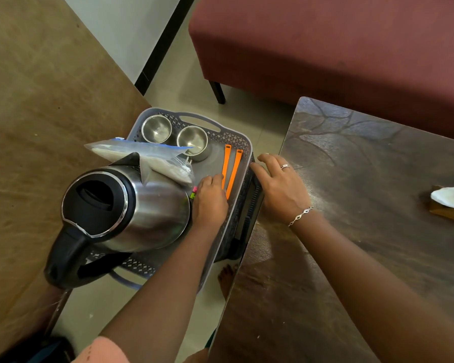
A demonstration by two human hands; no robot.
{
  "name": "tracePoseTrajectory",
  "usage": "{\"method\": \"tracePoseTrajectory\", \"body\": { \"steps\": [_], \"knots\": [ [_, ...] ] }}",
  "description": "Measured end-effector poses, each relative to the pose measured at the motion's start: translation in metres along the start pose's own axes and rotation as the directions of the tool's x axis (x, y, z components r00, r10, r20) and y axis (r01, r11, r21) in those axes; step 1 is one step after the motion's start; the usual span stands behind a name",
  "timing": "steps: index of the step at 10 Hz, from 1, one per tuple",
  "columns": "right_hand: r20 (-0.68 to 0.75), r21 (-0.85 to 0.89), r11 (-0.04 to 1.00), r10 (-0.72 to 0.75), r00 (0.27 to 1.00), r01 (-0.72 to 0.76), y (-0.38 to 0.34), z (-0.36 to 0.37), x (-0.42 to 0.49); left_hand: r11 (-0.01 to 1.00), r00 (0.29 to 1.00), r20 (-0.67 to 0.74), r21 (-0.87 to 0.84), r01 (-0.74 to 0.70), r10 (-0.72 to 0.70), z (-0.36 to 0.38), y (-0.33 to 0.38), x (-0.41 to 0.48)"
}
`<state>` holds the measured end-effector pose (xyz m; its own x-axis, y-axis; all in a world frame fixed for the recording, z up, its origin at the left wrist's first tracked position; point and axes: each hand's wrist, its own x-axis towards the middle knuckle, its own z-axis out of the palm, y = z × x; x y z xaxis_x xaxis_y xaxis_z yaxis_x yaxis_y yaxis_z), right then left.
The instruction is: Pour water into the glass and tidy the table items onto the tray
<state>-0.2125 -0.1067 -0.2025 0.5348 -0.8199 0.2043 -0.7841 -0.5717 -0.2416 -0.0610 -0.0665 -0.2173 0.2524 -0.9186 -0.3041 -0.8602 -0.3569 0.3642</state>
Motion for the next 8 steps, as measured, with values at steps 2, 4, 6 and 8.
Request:
{"method": "tracePoseTrajectory", "body": {
  "steps": [2,4,6,8],
  "knots": [
    [-0.047,0.011,1.0,0.021,0.999,-0.021,-0.005,-0.002,-0.018,0.991,0.998,0.006,0.119,-0.056,0.055,0.004,0.004,0.024],
    [-0.012,-0.027,0.994,0.102,0.995,-0.102,-0.004,-0.007,-0.028,0.989,0.997,0.023,0.131,-0.073,0.071,-0.002,0.005,0.017],
    [-0.004,-0.08,0.977,0.199,0.98,-0.199,0.0,-0.024,-0.042,0.991,0.983,-0.129,0.043,-0.125,0.13,-0.013,0.011,-0.016],
    [0.003,-0.151,0.966,0.212,0.977,-0.209,0.02,-0.062,-0.09,0.959,0.935,-0.24,0.181,-0.22,0.26,-0.011,0.037,-0.074]
  ]
}}
